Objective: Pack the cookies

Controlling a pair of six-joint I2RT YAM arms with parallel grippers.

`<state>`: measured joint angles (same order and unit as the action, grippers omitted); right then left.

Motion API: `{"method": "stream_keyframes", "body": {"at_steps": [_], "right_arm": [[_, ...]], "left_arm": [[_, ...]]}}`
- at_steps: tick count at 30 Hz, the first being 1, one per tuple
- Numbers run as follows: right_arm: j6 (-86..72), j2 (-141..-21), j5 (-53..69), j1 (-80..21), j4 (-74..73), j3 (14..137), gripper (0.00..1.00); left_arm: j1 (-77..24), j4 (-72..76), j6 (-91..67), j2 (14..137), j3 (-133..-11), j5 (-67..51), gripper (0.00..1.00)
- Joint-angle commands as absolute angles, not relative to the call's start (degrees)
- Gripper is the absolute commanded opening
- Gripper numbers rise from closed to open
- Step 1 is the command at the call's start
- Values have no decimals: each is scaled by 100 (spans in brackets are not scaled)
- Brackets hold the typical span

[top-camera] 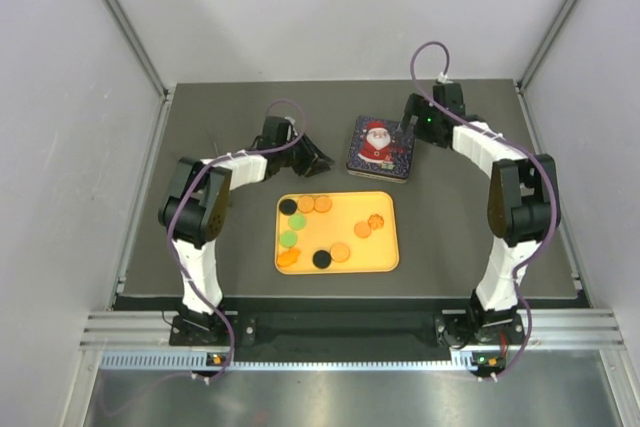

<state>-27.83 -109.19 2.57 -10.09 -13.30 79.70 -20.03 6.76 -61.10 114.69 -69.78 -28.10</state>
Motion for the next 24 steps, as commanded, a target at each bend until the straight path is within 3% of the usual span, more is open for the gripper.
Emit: {"method": "stream_keyframes", "body": {"at_steps": [1,10,24], "right_arm": [[-2356,-10872,323,-748,-1012,8445,100],[-1996,-11961,1915,-501,-475,9614,100],[-2127,-13148,2804,-510,-492,10802,100]], "left_arm": [[-2091,413,-5749,10768,-6715,-2927,31],[-2864,141,-5511,10678,-6785,-2988,31],[-3296,263,-5634,11645,-7690,-3085,35]]}}
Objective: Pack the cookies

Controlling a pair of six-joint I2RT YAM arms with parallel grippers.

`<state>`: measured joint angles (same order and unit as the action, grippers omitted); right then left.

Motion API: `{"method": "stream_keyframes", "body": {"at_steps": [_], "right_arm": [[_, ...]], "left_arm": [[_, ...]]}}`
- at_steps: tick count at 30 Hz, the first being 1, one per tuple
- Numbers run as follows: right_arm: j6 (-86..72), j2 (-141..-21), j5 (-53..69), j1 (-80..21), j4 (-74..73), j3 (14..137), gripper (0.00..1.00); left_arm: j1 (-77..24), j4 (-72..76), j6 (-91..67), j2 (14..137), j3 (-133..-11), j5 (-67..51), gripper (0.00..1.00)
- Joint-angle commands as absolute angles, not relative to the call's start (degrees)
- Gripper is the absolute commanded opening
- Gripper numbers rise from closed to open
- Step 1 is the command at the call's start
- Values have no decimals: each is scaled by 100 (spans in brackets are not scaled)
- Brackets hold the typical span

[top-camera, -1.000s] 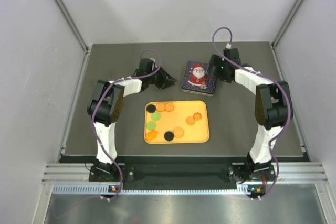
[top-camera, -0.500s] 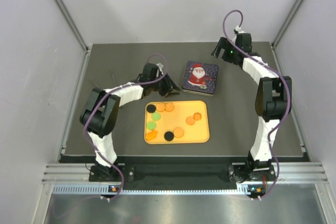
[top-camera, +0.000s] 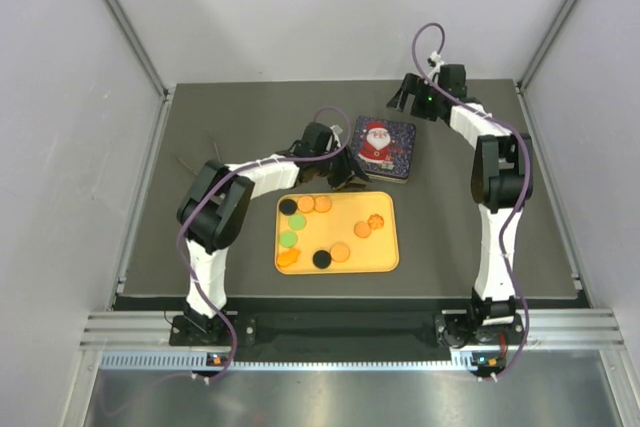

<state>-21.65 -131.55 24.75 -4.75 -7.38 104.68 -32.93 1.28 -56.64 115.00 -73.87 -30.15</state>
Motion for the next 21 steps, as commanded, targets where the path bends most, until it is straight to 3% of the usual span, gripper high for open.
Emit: {"method": "stream_keyframes", "body": {"at_steps": [1,21], "right_arm": [[-2136,-13140,2847,-518,-501,10784,100],[-2039,-12762,3534,-589,-589,9792,100]], "left_arm": [[-3296,325,-5703,11689,-7708,-3102,36],[-3182,387,-5889,12525,-8569,-3076,36]]}}
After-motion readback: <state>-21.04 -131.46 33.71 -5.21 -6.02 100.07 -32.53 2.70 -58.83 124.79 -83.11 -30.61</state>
